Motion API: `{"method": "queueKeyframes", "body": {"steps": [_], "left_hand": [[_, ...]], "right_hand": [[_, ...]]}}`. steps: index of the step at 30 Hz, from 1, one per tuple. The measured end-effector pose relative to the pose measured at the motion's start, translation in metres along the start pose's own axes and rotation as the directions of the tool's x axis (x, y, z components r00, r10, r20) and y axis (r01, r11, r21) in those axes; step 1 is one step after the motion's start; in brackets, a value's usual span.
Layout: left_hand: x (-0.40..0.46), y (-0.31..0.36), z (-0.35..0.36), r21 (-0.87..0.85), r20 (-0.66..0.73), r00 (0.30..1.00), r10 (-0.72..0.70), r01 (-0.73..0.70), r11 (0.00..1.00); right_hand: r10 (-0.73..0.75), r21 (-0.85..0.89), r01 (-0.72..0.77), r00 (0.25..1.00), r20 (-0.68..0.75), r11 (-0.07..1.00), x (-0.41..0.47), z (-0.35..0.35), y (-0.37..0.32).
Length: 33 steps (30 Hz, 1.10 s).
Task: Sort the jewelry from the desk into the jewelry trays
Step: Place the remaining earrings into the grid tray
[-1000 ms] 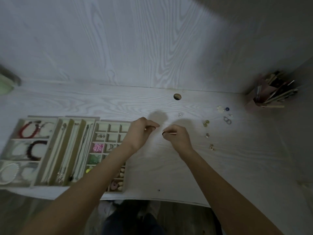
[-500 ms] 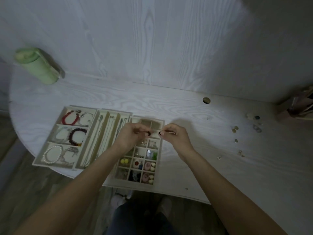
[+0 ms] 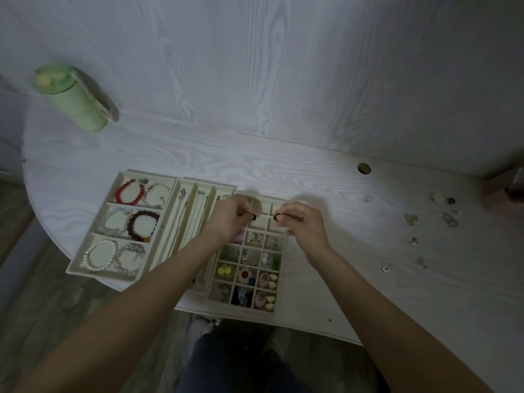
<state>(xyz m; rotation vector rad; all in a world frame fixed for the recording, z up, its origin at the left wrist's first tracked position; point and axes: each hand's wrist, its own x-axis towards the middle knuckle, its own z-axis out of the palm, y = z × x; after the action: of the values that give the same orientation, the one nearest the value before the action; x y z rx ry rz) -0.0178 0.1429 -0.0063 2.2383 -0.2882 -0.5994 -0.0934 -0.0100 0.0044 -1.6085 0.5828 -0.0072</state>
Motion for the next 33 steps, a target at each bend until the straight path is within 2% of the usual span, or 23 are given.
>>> {"method": "queueKeyframes", "body": {"steps": [3, 7, 12, 21, 33], "left_hand": [[0.005, -0.001, 0.006, 0.198, 0.017, 0.999, 0.048, -0.051, 0.979], [0.008, -0.004, 0.009, 0.410, -0.049, 0.990, 0.132, -0.100, 0.907], [0.010, 0.001, 0.016, 0.455, -0.116, 0.986, 0.123, -0.058, 0.889], [0.008, 0.007, 0.022, 0.620, -0.152, 0.981, 0.121, -0.001, 0.785], [0.011, 0.011, 0.027, 0.722, -0.109, 0.981, 0.159, -0.031, 0.691]], "right_hand": [[-0.013, -0.015, 0.013, 0.999, -0.030, 1.000, 0.001, -0.002, 0.000], [-0.025, -0.033, 0.023, 0.999, -0.042, 0.999, 0.004, -0.011, -0.001], [-0.017, -0.059, 0.012, 0.997, -0.078, 0.998, 0.005, -0.018, 0.003], [-0.003, -0.040, 0.001, 0.999, -0.053, 0.999, 0.005, -0.018, 0.005], [0.033, 0.001, -0.033, 0.998, -0.048, 0.999, 0.008, -0.027, 0.013]]}}
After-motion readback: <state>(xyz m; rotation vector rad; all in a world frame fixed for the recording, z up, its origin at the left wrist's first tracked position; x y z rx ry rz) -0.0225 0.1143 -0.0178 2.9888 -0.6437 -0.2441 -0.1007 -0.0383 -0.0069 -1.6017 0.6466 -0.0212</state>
